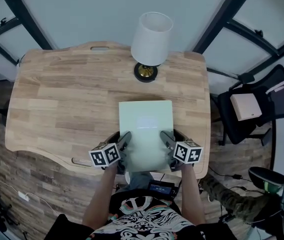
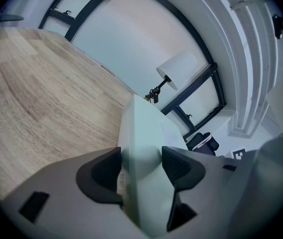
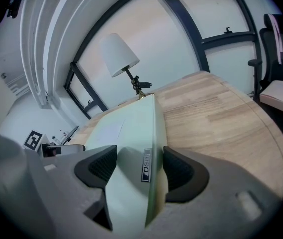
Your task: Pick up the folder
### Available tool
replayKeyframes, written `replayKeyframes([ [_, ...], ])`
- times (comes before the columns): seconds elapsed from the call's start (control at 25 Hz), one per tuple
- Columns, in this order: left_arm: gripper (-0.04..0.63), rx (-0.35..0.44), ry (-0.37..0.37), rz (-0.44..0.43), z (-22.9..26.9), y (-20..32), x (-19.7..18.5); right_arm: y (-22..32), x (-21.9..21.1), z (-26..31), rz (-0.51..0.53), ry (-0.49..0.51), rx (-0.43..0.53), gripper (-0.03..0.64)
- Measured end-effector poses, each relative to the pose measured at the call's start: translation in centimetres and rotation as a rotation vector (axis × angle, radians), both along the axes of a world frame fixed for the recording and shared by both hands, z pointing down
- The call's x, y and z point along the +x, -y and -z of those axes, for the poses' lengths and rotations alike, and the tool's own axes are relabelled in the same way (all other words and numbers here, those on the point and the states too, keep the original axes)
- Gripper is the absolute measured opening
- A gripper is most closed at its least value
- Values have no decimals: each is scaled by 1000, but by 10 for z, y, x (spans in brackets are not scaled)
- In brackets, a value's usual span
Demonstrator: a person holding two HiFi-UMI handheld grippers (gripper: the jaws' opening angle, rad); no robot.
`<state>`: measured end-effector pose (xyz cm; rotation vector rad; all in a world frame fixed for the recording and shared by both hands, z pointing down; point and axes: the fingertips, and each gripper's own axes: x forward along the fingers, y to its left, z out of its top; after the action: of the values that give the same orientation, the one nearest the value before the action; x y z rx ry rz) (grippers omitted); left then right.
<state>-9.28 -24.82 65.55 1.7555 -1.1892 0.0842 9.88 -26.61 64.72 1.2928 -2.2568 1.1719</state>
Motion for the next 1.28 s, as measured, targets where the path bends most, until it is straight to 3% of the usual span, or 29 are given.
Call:
replayKeyframes([
  [1.28,233,277,52,67,112,-17,-27,-23,-24,92,-68,78,184,288],
])
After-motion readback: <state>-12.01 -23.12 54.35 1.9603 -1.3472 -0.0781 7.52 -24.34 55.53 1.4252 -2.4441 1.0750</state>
